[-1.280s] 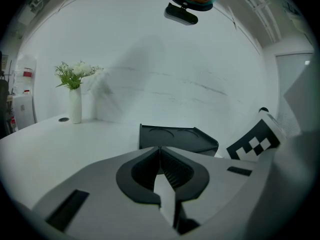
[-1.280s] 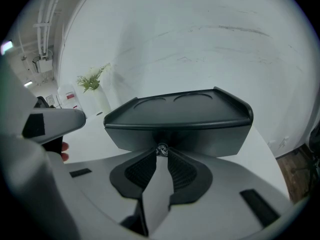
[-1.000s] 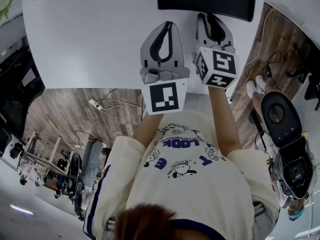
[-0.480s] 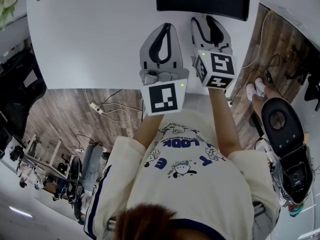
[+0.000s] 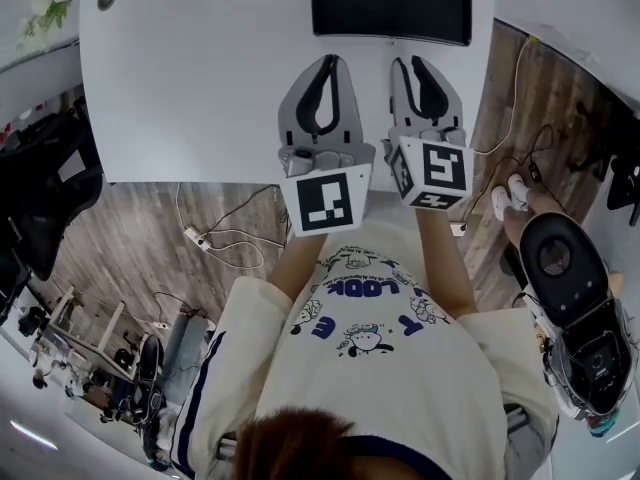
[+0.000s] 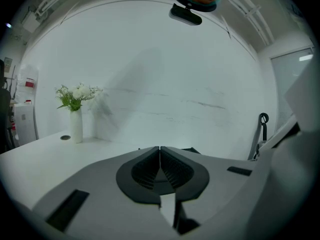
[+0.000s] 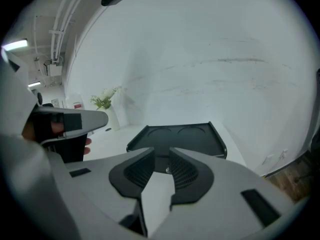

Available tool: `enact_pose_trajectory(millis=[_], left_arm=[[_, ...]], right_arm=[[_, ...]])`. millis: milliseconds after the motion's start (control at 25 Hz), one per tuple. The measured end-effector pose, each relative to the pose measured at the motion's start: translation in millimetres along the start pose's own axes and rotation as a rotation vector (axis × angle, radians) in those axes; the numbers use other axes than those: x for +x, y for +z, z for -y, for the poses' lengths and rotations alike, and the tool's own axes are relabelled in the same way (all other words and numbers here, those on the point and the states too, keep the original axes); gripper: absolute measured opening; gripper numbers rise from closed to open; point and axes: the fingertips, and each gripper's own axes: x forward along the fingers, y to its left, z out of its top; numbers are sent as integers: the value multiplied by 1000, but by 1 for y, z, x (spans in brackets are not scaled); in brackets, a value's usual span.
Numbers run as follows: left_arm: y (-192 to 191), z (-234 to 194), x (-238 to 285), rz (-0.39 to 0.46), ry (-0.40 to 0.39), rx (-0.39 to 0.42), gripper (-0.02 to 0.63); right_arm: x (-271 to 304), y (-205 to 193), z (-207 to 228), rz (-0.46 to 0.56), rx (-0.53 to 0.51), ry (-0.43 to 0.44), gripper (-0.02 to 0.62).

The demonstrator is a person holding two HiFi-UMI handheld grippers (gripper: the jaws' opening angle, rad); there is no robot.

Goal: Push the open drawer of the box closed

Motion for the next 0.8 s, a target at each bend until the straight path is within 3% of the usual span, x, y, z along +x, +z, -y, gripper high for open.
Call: enact_pose_trajectory(millis=[240, 800], left_arm=[[25, 8, -13, 55, -21, 10, 18], [73, 26, -53, 173, -54, 63, 18]], right_arm=[[-31, 36, -5, 114, -3, -24, 51], [-91, 95, -18, 310, -62, -62, 46]])
